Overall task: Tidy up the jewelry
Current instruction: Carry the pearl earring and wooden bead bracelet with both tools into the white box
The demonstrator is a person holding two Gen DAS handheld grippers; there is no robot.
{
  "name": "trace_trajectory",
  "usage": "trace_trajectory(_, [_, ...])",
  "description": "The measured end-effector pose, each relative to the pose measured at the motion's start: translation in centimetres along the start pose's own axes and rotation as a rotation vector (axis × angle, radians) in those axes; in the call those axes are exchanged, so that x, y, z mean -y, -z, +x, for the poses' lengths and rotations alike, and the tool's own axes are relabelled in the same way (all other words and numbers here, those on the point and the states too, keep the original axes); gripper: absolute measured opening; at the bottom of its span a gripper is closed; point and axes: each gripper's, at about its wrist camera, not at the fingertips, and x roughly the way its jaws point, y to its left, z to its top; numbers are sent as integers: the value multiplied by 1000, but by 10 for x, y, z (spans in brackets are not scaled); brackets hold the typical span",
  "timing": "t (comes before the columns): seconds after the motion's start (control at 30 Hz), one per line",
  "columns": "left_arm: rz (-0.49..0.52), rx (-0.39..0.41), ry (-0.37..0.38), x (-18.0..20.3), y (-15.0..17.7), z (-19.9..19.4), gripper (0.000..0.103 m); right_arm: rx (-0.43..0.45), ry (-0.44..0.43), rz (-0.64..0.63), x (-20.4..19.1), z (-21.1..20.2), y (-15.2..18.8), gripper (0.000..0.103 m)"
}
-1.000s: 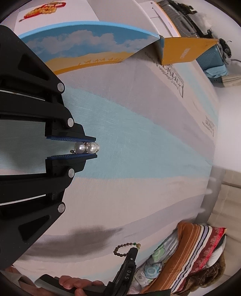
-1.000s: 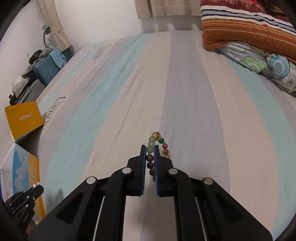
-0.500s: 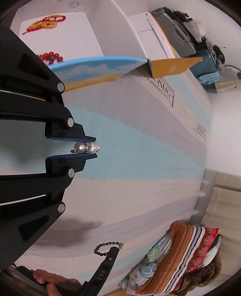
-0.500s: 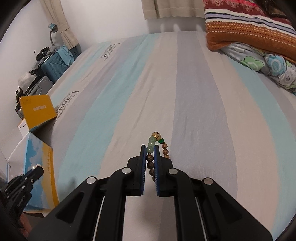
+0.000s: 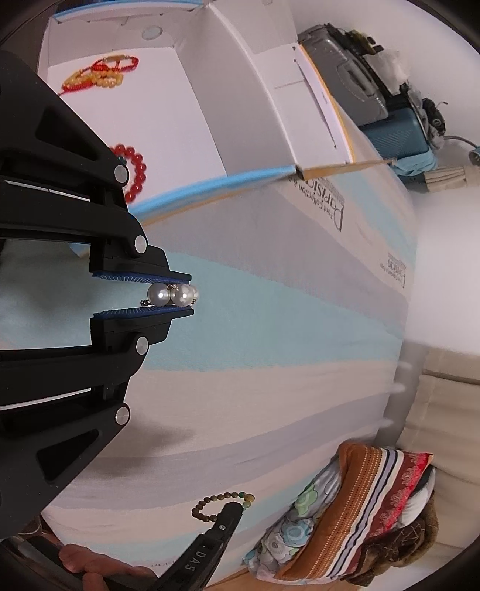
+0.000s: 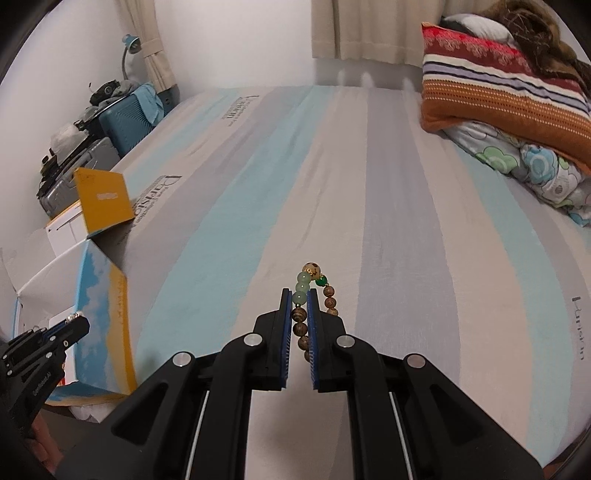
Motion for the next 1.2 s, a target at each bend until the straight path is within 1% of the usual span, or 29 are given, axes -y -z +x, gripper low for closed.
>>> trace_trajectory(0.27, [-21, 17, -11, -30, 5, -26, 11, 18, -21, -40, -45, -23, 5, 7])
trace_trajectory(0.43, [-41, 31, -31, -56, 10, -41, 11, 31, -41, -67, -73, -31, 4, 7])
trace_trajectory(0.7, [-97, 41, -68, -105, 17, -56, 11, 35, -72, -112, -123, -32, 5, 7])
trace_trajectory(0.87, [-115, 49, -95, -132, 23, -64, 11, 33, -91, -145, -155, -32, 7, 7])
trace_trajectory(1.2, [-170, 55, -145, -189, 41, -77, 11, 38, -142, -231, -221, -31, 13, 7])
